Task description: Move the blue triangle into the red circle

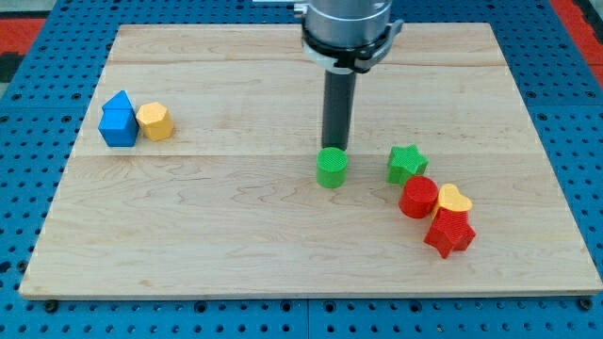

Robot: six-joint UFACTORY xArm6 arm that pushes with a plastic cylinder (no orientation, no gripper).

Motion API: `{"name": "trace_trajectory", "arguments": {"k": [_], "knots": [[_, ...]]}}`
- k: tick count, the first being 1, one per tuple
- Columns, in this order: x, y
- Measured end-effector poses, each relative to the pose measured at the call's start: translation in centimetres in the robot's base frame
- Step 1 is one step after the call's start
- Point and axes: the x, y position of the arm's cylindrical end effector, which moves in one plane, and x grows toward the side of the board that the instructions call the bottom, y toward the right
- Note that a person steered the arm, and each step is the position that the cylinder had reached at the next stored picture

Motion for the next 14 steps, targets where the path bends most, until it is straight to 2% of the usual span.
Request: {"name": "trace_trajectory", "arguments": {"k": [1, 2, 3, 4, 5, 6, 7, 8, 9, 10, 11, 13, 14], "knots": [[-0.1, -0.3], [3.3, -5.2], [4.8, 4.8], [4.9, 1.1], [6.3, -9.1], [5.8, -23.8], [1.5, -33.6], [-0.8, -33.2], [-6.2, -28.2], [-6.9, -17.1], [-6.8, -19.8], [-11.4, -31.3], [-11.9, -20.4]]}}
